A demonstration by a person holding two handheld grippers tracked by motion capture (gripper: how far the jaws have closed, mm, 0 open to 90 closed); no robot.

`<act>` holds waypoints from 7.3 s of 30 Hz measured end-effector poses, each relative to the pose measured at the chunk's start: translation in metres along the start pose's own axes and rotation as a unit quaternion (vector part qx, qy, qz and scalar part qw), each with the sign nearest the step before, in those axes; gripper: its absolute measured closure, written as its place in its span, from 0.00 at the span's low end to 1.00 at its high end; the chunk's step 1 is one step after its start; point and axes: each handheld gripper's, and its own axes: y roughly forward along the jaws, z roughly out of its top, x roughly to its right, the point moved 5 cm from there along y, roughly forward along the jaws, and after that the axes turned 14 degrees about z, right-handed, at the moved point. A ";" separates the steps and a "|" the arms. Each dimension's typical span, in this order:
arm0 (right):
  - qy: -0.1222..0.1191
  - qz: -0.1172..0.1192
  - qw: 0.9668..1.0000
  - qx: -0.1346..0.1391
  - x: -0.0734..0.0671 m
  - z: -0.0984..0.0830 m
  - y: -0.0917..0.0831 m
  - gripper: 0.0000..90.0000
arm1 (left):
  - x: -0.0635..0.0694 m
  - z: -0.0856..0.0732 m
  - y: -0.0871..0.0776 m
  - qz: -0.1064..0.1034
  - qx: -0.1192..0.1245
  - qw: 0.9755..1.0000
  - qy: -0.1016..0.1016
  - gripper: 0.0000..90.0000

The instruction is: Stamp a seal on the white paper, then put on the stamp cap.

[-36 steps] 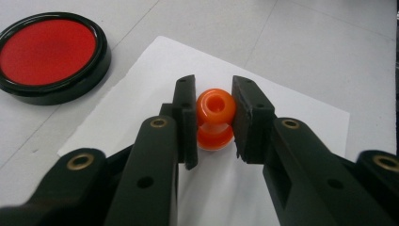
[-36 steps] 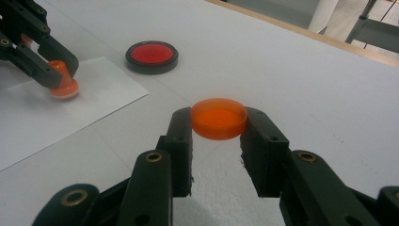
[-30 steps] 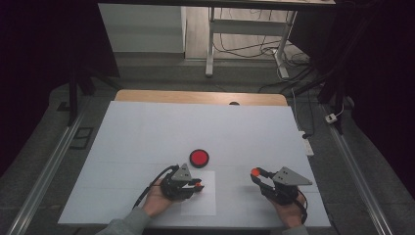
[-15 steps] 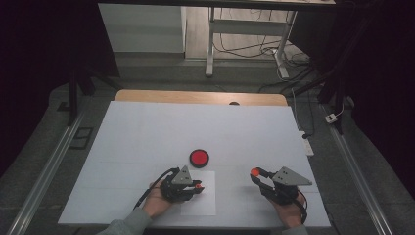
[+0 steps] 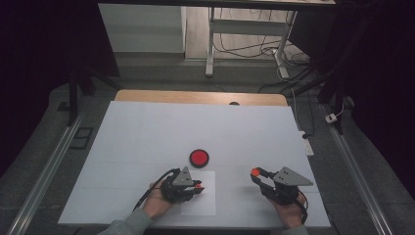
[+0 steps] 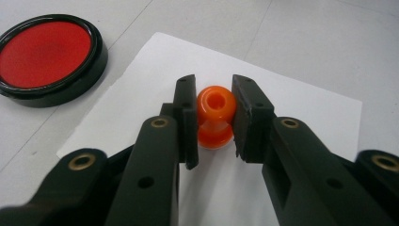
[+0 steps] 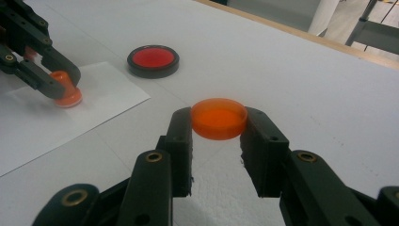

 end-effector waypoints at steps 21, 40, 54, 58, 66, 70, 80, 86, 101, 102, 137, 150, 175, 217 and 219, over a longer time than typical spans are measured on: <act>0.001 0.000 1.000 -0.001 0.000 0.000 0.001 0.71 | 0.002 0.001 0.000 0.009 -0.004 1.000 0.000 0.82; 0.000 0.000 1.000 0.000 0.000 0.000 0.000 0.71 | 0.001 0.001 0.000 0.005 -0.008 1.000 -0.008 0.82; -0.002 0.001 1.000 0.005 -0.003 0.002 -0.001 0.71 | 0.001 0.002 0.000 0.007 -0.008 1.000 -0.010 0.81; -0.004 0.001 1.000 0.006 -0.004 0.003 -0.001 0.71 | -0.004 0.003 -0.003 0.009 -0.001 1.000 -0.017 0.81; -0.006 0.000 1.000 0.005 -0.004 0.003 -0.001 0.71 | -0.025 0.017 -0.030 -0.019 0.068 0.994 -0.088 0.81; -0.005 0.000 1.000 0.005 -0.004 0.003 -0.001 0.71 | -0.025 0.017 -0.033 -0.025 0.070 0.993 -0.092 0.81; -0.004 0.002 1.000 0.003 -0.003 0.002 -0.001 0.71 | -0.029 0.018 -0.042 -0.025 0.075 0.992 -0.103 0.81; -0.004 0.003 1.000 0.003 -0.004 0.002 -0.001 0.71 | -0.037 0.020 -0.056 -0.024 0.091 0.989 -0.112 0.81; -0.003 0.001 1.000 0.002 -0.002 0.001 -0.001 0.71 | -0.052 0.024 -0.076 -0.014 0.118 0.986 -0.118 0.81; -0.003 0.002 1.000 0.003 -0.002 0.001 -0.001 0.71 | -0.053 0.025 -0.077 -0.014 0.120 0.986 -0.118 0.81; -0.009 0.016 1.000 -0.004 -0.010 0.004 0.008 0.71 | -0.048 0.030 -0.069 -0.020 0.106 0.989 -0.104 0.81; -0.014 0.029 0.999 -0.004 -0.019 0.009 0.015 0.71 | -0.048 0.030 -0.068 -0.021 0.107 0.989 -0.105 0.81; -0.023 0.074 0.997 0.000 -0.040 0.020 0.043 0.71 | -0.043 0.032 -0.065 -0.024 0.103 0.990 -0.098 0.81; -0.032 0.125 0.992 -0.013 -0.072 0.029 0.078 0.71 | -0.034 0.039 -0.059 -0.037 0.100 0.990 -0.089 0.81; -0.034 0.126 0.991 -0.015 -0.074 0.029 0.080 0.71 | -0.034 0.039 -0.059 -0.037 0.100 0.990 -0.089 0.81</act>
